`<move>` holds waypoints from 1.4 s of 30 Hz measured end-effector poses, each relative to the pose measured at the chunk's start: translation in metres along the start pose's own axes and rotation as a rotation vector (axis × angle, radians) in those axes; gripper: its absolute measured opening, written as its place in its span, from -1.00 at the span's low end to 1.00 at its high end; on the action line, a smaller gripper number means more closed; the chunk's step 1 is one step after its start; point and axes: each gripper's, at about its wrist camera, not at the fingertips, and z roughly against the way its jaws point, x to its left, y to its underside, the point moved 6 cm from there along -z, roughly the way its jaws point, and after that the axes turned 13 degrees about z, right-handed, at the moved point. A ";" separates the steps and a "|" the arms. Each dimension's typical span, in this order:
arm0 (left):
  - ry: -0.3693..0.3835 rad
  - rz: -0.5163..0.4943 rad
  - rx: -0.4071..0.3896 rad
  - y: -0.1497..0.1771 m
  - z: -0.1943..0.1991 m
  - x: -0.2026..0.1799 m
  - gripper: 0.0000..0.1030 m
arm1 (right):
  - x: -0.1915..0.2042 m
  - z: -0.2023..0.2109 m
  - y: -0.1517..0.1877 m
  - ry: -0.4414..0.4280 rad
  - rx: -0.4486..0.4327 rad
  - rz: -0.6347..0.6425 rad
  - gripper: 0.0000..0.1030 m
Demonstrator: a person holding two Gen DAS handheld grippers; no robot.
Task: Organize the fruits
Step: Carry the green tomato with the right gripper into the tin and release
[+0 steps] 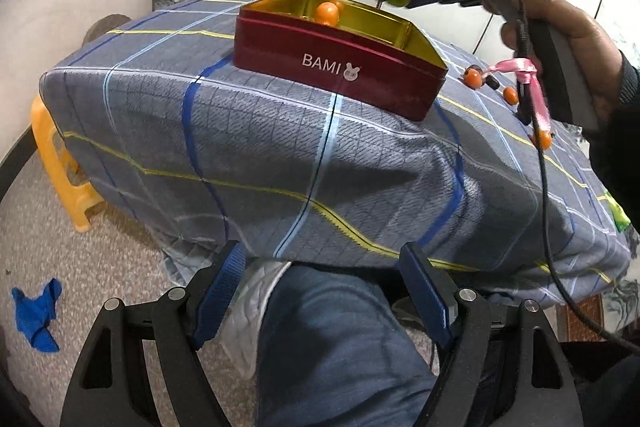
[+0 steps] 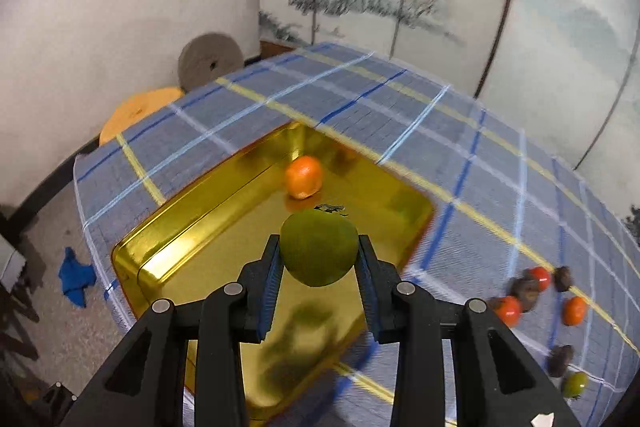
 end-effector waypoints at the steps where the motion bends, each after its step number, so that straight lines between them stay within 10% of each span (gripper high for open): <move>1: -0.001 0.000 0.003 0.000 -0.001 0.000 0.55 | 0.004 -0.006 0.001 -0.015 0.013 -0.002 -0.36; 20: -0.020 0.004 0.030 0.006 -0.012 0.004 0.55 | 0.071 -0.066 0.013 -0.177 0.194 0.038 -0.34; 42: -0.040 -0.015 0.037 0.009 -0.004 -0.003 0.55 | 0.074 -0.072 0.009 -0.176 0.188 0.038 -0.31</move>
